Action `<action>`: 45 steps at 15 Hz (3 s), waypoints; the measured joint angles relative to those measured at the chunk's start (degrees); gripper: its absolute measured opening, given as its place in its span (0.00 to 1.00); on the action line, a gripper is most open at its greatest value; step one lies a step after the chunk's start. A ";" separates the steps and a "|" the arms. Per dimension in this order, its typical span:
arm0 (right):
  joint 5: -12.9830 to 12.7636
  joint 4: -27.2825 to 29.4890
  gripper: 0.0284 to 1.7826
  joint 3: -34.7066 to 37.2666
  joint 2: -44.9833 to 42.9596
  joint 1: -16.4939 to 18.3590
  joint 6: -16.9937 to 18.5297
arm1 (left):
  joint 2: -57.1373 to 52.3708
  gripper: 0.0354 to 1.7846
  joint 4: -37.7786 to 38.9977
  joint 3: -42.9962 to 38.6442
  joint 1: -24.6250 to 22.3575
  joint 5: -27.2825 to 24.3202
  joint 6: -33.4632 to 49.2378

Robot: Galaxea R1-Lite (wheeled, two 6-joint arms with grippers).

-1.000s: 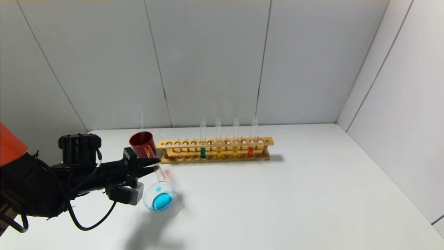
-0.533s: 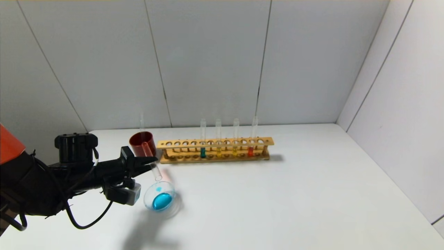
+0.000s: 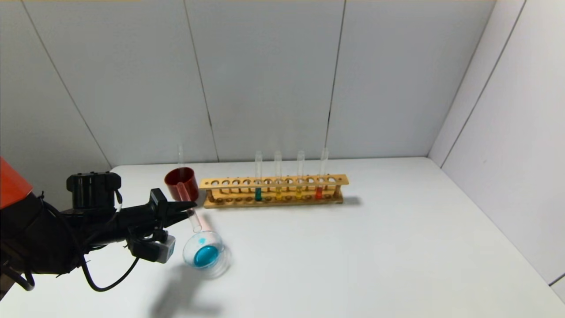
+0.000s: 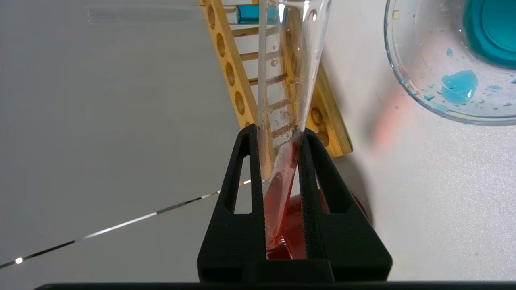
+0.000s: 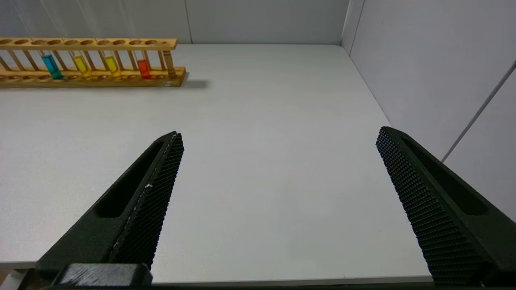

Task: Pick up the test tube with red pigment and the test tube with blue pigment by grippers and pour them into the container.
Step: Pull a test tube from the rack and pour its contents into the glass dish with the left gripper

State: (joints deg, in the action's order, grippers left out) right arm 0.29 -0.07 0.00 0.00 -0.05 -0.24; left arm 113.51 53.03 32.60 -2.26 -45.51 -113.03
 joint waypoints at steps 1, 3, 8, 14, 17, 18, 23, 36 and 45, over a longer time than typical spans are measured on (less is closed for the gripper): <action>0.01 0.00 0.98 0.00 0.00 0.00 0.00 | 0.06 0.15 0.05 0.00 -0.13 -0.02 -0.01; 0.00 0.00 0.98 0.00 0.00 -0.02 0.00 | 0.16 0.15 0.06 0.00 -0.72 -0.05 -0.76; 0.04 0.00 0.98 0.00 0.00 -0.02 0.00 | 0.22 0.15 0.13 0.09 -1.07 -0.35 -1.13; 0.01 0.00 0.98 0.00 0.00 -0.02 0.00 | 0.39 0.15 0.35 0.39 -2.15 -0.99 -1.96; 0.01 0.00 0.98 0.00 0.00 0.00 0.00 | 0.61 0.15 0.38 1.16 -2.71 -1.01 -2.71; 0.01 0.00 0.98 0.00 0.00 -0.02 0.00 | 0.77 0.15 0.35 1.44 -2.91 -1.12 -2.95; 0.01 0.00 0.98 0.00 0.00 -0.02 0.02 | 1.43 0.15 0.35 2.07 -3.25 -1.29 -4.72; 0.01 0.00 0.98 0.00 0.00 -0.02 0.00 | 2.47 0.15 0.33 5.07 -3.25 -2.95 -9.18; 0.01 0.00 0.98 0.00 0.00 -0.02 0.00 | 1.40 0.15 0.33 4.45 -3.25 -5.14 -13.76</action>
State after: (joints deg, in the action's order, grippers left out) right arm 0.30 -0.07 0.00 0.00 -0.07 -0.24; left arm 114.91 53.36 37.05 -5.51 -50.65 -126.79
